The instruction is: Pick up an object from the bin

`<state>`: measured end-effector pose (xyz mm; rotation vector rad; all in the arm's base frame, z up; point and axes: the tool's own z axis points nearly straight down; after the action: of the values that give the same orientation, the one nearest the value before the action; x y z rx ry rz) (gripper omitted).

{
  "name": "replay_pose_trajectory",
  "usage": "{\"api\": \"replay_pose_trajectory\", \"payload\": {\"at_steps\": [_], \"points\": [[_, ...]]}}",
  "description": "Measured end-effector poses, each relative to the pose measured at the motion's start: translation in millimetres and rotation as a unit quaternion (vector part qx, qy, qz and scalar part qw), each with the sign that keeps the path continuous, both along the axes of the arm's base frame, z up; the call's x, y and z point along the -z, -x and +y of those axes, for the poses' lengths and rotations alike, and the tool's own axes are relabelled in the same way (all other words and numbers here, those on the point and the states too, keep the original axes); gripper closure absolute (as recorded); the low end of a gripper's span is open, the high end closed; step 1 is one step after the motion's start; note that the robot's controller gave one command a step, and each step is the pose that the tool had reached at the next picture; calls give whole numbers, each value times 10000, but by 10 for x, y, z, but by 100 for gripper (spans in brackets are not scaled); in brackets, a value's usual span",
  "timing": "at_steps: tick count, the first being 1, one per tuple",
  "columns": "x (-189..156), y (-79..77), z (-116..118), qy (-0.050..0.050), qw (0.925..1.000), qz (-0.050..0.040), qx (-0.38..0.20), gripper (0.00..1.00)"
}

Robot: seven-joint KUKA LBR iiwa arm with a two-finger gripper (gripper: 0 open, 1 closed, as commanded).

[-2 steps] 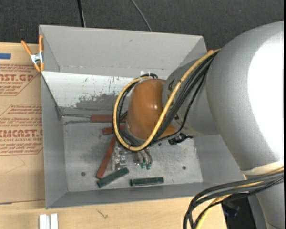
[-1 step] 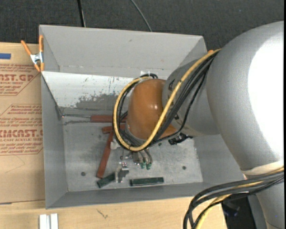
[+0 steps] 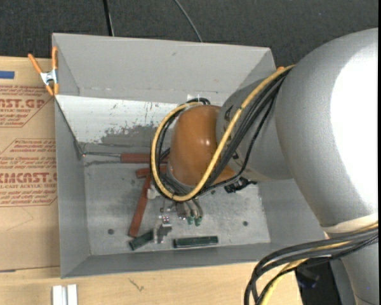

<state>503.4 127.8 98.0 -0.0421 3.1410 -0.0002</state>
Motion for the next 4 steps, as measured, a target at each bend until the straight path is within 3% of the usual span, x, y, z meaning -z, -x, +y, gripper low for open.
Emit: {"api": "replay_pose_trajectory", "payload": {"at_steps": [1, 2, 3, 4], "points": [[82, -61, 366, -14, 9868, -77, -1616, 100], [82, -61, 366, -13, 9868, -77, -1618, 100], [-203, -154, 511, -2, 9881, 9, -1539, 100], [-743, -225, 487, -2, 9851, 8, -1721, 100]]}}
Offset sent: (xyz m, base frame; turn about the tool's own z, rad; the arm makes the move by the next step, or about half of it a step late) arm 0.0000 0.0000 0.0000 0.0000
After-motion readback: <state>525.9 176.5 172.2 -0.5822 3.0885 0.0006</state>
